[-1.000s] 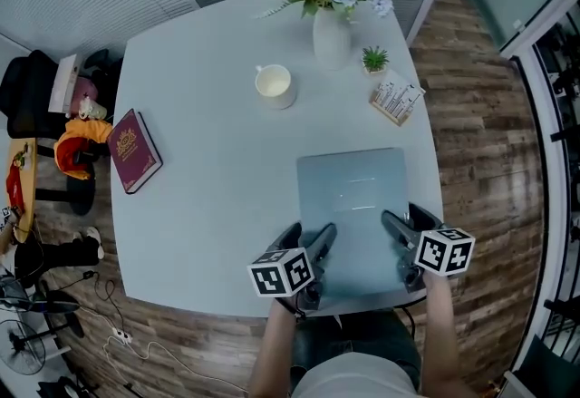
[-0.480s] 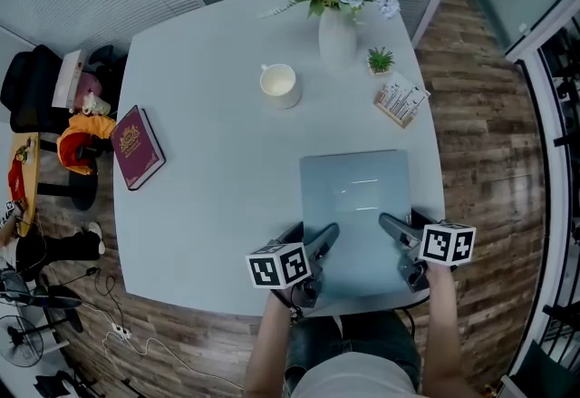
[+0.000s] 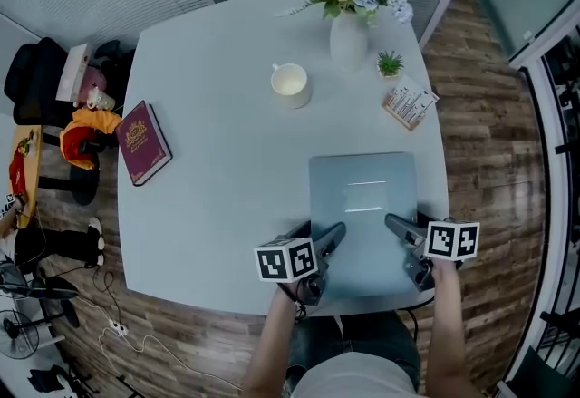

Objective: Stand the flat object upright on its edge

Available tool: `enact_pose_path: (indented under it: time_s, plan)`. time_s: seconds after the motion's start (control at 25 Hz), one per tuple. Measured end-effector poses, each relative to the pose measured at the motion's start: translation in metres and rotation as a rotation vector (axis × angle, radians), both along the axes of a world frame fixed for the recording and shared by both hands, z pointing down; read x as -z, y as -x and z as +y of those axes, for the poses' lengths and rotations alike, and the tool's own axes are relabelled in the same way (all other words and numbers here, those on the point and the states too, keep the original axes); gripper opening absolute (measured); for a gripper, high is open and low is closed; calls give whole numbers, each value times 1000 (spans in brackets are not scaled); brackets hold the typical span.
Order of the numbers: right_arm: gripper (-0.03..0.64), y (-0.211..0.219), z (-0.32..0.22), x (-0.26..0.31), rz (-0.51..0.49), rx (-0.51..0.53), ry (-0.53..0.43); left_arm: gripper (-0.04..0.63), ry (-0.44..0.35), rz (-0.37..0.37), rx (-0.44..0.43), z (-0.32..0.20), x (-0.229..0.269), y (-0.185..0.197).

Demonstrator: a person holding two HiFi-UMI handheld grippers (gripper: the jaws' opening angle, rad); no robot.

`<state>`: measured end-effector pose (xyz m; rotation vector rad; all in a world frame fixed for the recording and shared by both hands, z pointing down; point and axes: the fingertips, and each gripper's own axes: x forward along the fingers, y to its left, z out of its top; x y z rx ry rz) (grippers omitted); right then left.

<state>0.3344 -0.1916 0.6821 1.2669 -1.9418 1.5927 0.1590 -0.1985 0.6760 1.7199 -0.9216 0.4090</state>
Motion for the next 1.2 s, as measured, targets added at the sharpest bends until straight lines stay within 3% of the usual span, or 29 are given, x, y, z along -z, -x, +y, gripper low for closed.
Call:
enact_pose_path:
  time_s: [0.28, 0.48, 0.76, 1.2]
  plan:
    - [394, 4, 4, 13, 38, -2, -21, 367, -23, 3, -32, -3, 15, 2]
    - [391, 8, -5, 41, 49, -2, -86, 365, -108, 0, -78, -12, 40, 5]
    - [388, 17, -27, 95, 72, -13, -227, 364, -248, -1, -97, -37, 93, 13]
    - [382, 42, -64, 166, 134, 35, -468, 362, -422, 9, -40, -63, 157, 38]
